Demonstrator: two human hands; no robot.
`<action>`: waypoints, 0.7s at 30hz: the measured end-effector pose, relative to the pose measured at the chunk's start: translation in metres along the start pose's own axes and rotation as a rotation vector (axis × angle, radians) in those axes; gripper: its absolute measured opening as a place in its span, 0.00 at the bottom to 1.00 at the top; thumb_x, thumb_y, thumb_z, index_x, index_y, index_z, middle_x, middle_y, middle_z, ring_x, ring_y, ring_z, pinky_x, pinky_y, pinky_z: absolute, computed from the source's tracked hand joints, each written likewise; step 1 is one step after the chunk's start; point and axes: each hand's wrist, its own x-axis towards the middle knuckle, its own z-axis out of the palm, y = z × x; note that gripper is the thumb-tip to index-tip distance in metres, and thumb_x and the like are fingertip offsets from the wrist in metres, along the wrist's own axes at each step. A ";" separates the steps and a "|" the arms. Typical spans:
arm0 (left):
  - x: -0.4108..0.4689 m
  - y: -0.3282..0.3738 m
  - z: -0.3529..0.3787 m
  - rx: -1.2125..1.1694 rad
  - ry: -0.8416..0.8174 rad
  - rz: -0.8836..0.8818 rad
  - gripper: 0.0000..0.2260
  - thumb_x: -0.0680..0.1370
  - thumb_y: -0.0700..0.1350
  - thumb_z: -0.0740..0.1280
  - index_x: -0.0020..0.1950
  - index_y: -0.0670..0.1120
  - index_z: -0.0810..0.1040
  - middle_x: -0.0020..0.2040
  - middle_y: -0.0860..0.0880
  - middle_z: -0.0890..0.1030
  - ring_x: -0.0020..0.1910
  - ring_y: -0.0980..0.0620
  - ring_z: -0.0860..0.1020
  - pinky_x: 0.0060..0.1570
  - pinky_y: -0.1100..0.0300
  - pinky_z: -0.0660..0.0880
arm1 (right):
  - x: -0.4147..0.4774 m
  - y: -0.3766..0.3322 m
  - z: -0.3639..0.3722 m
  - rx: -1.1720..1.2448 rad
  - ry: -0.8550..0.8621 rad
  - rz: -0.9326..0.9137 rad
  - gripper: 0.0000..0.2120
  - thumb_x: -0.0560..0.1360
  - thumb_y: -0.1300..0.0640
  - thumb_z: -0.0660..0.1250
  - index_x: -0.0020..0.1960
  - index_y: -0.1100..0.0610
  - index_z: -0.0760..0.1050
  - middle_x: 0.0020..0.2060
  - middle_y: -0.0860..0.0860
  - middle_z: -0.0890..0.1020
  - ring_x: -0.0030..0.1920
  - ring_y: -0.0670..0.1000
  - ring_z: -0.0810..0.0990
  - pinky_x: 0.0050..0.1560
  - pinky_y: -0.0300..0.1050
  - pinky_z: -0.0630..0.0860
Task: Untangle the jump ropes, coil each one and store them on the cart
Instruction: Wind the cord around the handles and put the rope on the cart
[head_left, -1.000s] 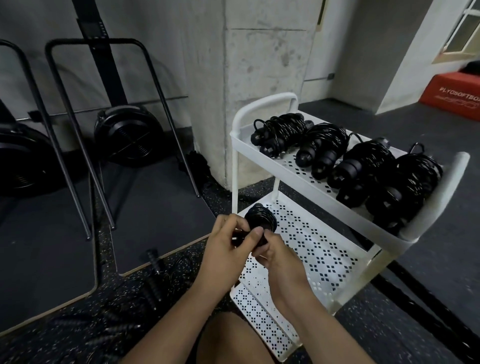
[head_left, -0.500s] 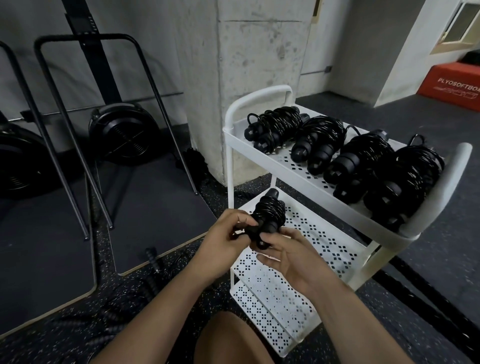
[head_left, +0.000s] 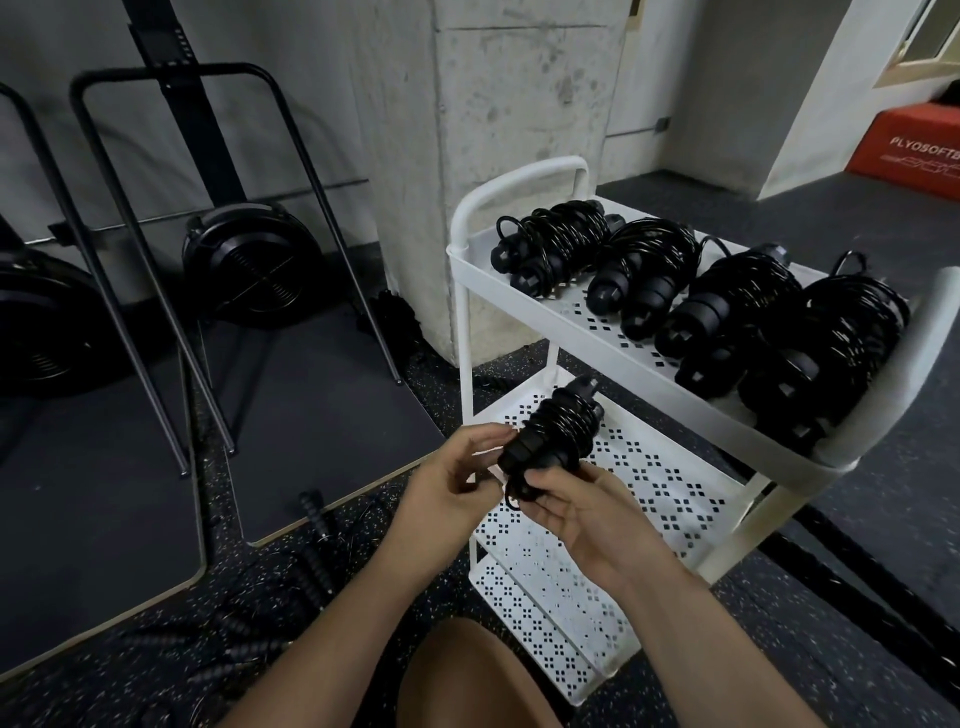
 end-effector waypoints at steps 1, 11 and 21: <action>-0.003 0.000 0.001 0.035 -0.025 0.011 0.25 0.79 0.27 0.68 0.69 0.51 0.80 0.63 0.54 0.85 0.66 0.55 0.81 0.61 0.58 0.80 | -0.001 0.000 0.000 0.007 -0.013 -0.002 0.11 0.77 0.71 0.73 0.59 0.66 0.81 0.55 0.66 0.87 0.52 0.59 0.88 0.59 0.53 0.83; -0.016 -0.005 0.002 0.454 0.095 0.223 0.34 0.74 0.27 0.72 0.71 0.60 0.75 0.63 0.61 0.80 0.55 0.52 0.82 0.57 0.56 0.80 | 0.000 0.004 0.007 -0.015 -0.087 0.039 0.13 0.76 0.68 0.74 0.61 0.65 0.81 0.51 0.62 0.85 0.46 0.53 0.85 0.52 0.47 0.77; -0.024 -0.015 -0.004 0.747 0.096 0.383 0.35 0.74 0.28 0.71 0.74 0.56 0.69 0.64 0.59 0.78 0.58 0.51 0.82 0.54 0.50 0.81 | -0.011 0.006 0.021 -0.075 0.013 0.109 0.22 0.76 0.47 0.78 0.59 0.65 0.83 0.44 0.60 0.88 0.37 0.52 0.86 0.41 0.44 0.80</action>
